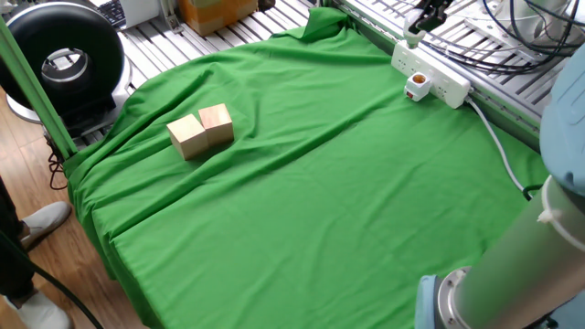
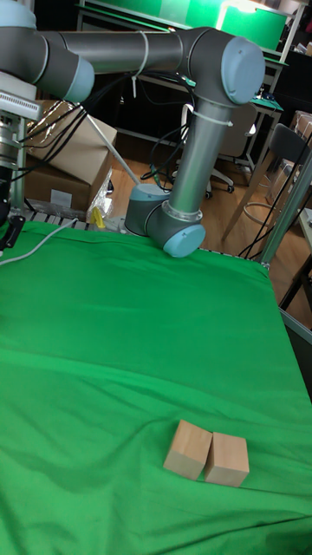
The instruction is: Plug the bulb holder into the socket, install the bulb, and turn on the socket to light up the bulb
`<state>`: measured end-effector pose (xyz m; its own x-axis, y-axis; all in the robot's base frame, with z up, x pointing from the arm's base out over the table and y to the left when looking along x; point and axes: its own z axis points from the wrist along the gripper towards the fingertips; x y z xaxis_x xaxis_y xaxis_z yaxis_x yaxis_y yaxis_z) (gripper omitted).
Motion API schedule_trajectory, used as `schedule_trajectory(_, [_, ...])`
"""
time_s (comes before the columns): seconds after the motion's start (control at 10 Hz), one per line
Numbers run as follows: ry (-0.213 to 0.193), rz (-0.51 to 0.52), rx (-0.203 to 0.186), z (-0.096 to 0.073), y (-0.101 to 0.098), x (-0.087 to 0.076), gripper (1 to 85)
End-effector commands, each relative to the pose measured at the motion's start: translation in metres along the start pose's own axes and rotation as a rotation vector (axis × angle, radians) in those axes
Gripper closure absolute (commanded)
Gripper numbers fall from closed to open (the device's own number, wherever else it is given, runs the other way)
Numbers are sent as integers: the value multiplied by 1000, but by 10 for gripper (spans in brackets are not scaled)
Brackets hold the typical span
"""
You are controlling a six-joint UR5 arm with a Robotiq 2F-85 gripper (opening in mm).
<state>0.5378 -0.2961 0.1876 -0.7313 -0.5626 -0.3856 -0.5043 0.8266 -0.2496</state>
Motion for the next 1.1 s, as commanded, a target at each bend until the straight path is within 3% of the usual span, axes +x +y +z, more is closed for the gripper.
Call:
schedule_trajectory(0.0, [-47, 30, 1, -2, 1, -2, 847])
schedule_trajectory(0.2, [-75, 80, -31, 7, 7, -13, 847])
schedule_trajectory(0.5, [-96, 99, -27, 21, 7, -25, 847])
schedule_trajectory(0.8, [-94, 112, -53, 23, 7, -8, 847])
schedule_trajectory(1.0, [-85, 99, -49, 22, 5, -5, 847])
